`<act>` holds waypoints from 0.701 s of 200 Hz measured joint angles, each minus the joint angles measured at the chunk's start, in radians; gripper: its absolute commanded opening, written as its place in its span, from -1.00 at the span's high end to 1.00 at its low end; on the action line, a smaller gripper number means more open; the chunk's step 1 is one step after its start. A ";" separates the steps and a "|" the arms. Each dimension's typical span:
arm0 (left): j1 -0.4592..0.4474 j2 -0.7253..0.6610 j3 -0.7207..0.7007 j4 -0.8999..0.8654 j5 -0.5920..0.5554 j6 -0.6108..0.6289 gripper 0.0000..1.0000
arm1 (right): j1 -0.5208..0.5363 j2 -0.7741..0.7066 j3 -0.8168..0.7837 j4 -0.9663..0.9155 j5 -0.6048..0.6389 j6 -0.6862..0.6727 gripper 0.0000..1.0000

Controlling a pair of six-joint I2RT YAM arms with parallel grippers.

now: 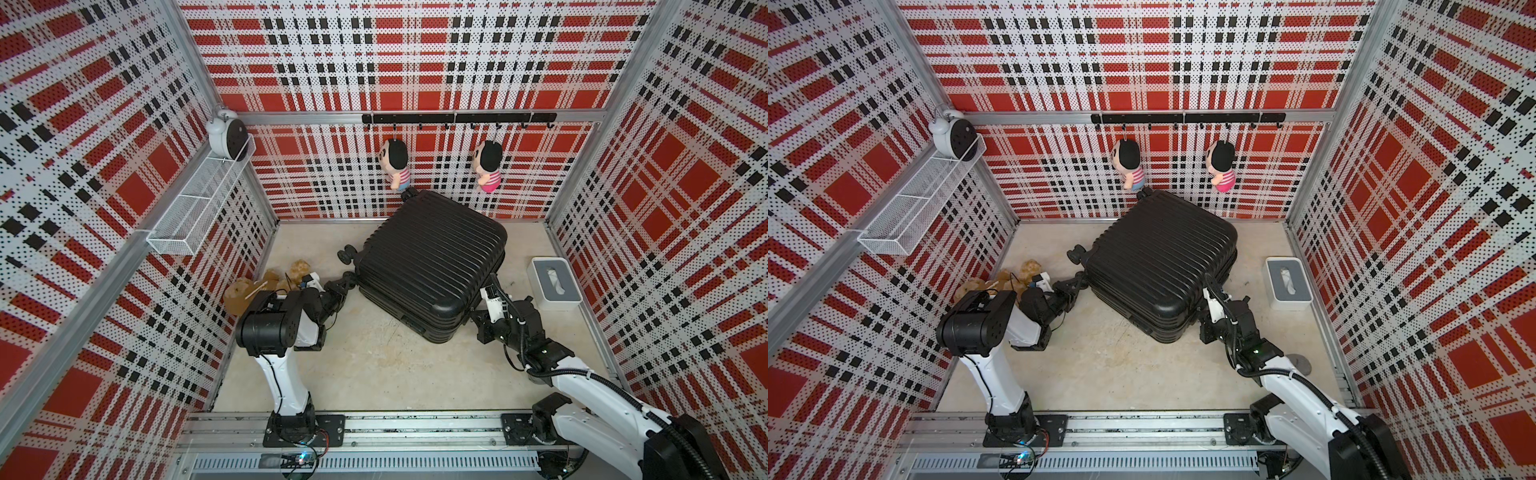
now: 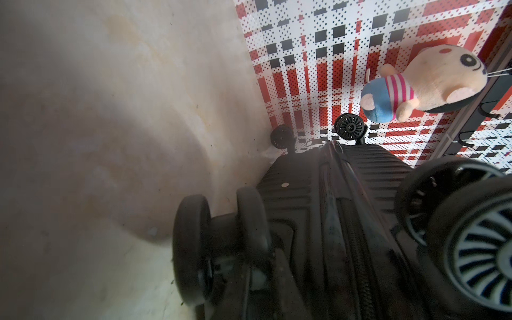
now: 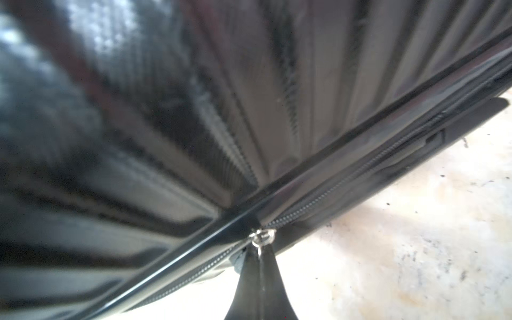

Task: Open the suitcase zippers
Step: Unzip the zipper on the suitcase.

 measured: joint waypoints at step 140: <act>-0.014 0.033 0.007 0.040 -0.016 -0.010 1.00 | 0.240 -0.087 -0.029 -0.052 0.143 0.003 1.00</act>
